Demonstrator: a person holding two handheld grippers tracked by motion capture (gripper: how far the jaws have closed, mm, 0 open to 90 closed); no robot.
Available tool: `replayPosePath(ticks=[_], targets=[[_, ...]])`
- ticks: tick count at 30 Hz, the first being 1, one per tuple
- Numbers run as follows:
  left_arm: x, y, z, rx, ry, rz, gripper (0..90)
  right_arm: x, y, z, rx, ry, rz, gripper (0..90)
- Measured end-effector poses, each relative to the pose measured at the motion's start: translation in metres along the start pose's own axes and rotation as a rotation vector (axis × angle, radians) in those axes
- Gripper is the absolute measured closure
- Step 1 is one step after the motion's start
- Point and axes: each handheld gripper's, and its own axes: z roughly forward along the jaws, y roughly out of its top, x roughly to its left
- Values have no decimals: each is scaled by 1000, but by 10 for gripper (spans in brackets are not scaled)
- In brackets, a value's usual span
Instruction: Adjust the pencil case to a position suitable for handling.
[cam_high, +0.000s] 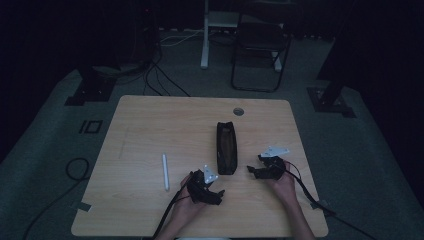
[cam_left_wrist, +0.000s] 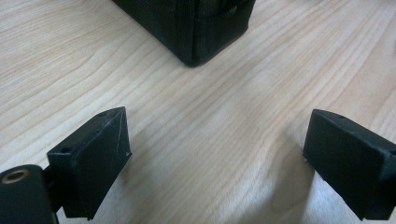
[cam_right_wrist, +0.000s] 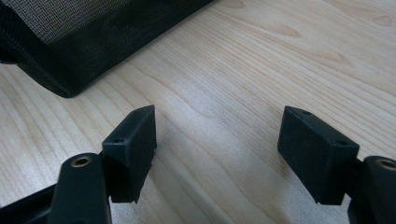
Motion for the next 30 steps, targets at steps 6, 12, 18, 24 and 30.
replayPosePath(ticks=[6,12,18,24,30], targets=[[1,-6,-7,-32,10,-13,235,0,0,0,0,0,0,277],[8,-9,-14,-37,30,-38,411,1,0,0,-2,-1,2,298],[9,-7,-14,-26,77,-56,419,8,1,0,-19,1,-1,442],[14,-2,-23,-47,115,-59,415,25,12,2,-40,2,-32,467],[21,0,-34,-72,127,-88,399,45,24,0,-76,26,-73,463]])
